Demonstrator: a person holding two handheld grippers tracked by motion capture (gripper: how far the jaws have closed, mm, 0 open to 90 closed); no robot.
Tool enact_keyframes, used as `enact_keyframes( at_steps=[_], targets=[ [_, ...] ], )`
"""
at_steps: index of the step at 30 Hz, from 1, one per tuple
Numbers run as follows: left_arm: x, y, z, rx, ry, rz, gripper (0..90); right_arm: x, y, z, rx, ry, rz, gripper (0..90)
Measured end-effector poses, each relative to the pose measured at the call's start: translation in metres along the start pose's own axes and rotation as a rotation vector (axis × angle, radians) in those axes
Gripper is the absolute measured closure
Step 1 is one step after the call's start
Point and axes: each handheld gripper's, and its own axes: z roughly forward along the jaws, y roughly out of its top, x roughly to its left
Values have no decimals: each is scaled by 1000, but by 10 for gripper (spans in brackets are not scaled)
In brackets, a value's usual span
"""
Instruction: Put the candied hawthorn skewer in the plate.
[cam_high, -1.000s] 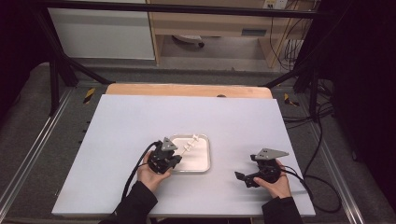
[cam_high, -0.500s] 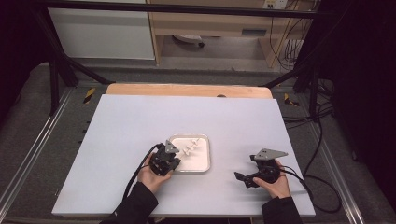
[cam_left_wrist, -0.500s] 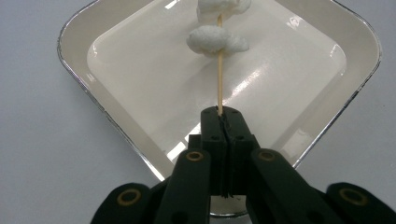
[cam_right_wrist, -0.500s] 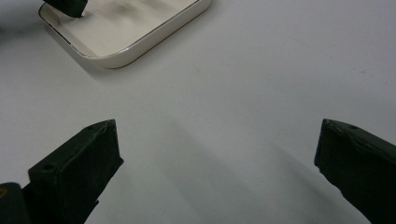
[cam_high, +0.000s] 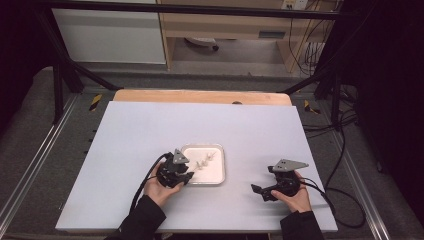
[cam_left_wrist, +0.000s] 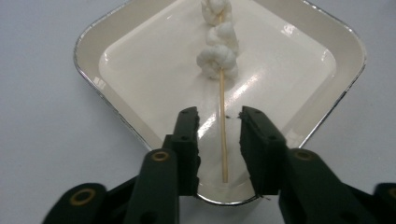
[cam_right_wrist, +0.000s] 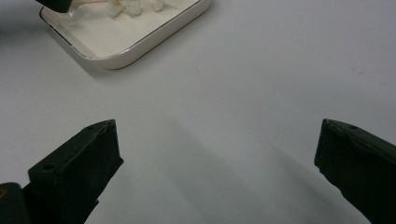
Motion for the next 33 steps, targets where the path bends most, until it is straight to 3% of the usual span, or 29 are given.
enact_keyframes(
  at_steps=[7, 11, 19, 25, 28, 33],
  targets=[
    [10, -5, -19, -10, 1, 14, 334, 0, 0, -1, -4, -3, -1, 9],
    [18, -13, -29, -6, 0, -1, 224, 0, 0, -1, -4, -1, 4, 9],
    [34, -44, -46, -22, 10, -54, 157, -1, -1, -3, -2, -7, 7, 8],
    [50, -69, -53, -65, -21, -68, 122, -2, -2, -2, 3, -8, 10, 8],
    [54, -79, -58, -61, -3, -101, 110, -1, -3, -1, 18, -8, 8, 9],
    [59, -94, -63, -63, 5, -124, 98, -1, -4, -1, 25, -11, 12, 8]
  ],
)
